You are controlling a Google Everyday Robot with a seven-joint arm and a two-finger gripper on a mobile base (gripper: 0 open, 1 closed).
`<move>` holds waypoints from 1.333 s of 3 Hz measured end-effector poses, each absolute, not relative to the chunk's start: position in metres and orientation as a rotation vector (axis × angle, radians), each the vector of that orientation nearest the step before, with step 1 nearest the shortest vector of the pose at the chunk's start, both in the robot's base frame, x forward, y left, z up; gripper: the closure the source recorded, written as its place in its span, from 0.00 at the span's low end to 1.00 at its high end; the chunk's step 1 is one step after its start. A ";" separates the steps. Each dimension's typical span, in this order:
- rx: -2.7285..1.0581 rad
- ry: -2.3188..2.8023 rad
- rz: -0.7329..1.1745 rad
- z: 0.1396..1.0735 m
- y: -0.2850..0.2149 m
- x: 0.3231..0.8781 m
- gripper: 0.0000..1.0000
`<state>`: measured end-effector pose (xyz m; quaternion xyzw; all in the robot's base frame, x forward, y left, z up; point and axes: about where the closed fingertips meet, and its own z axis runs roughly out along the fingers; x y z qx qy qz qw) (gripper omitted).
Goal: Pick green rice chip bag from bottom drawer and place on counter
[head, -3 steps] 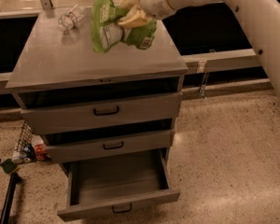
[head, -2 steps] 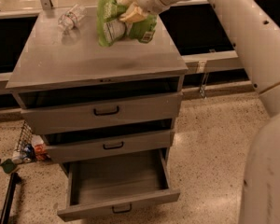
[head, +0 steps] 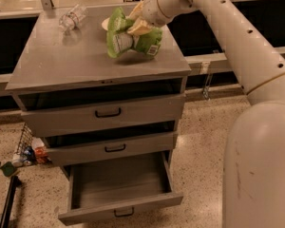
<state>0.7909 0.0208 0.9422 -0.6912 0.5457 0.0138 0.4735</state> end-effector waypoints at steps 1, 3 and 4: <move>-1.674 1.360 0.057 0.934 0.015 0.792 0.22; -1.542 1.147 0.006 1.010 0.004 0.733 0.00; -1.425 1.007 0.010 1.053 0.012 0.658 0.00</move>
Offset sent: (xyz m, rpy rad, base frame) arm -0.0315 -0.0269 0.0369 0.1036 -0.1185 -0.0351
